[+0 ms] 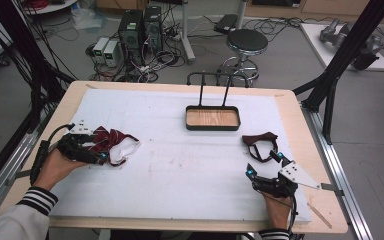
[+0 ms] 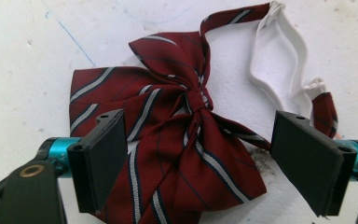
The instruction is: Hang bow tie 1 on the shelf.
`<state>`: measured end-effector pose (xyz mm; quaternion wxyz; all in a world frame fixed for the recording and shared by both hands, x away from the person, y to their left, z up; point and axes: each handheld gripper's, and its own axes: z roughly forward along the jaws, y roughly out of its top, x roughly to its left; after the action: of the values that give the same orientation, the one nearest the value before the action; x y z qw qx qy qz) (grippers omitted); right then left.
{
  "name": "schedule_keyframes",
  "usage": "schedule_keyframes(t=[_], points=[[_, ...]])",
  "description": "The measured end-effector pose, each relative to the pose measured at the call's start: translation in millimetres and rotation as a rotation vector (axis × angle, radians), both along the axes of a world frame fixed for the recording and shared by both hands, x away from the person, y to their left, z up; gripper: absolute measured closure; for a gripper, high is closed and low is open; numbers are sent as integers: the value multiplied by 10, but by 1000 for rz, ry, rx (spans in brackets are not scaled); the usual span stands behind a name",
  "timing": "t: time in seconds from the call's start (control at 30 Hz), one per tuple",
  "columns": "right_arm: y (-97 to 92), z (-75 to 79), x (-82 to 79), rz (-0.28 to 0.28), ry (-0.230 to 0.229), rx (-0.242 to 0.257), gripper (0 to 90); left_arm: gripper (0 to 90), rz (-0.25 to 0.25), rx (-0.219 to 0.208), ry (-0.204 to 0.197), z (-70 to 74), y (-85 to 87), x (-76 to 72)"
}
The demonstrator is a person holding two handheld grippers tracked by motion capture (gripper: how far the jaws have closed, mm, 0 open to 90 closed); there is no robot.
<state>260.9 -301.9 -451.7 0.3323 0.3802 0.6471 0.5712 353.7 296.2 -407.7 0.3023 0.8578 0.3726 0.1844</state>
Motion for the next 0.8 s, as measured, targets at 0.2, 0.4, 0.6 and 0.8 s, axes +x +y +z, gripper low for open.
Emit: schedule_keyframes(t=[0.2,0.4,0.6,0.8], points=[[-1,0,0,0,0,0,39,243,5,21,45,-46,2,52],[-1,0,0,2,0,1,39,272,16,45,71,-98,-12,95],[-2,0,0,3,-3,-1,39,311,18,67,97,-137,-32,134],[-1,0,0,1,-3,-2,39,367,34,78,118,-147,-53,152]])
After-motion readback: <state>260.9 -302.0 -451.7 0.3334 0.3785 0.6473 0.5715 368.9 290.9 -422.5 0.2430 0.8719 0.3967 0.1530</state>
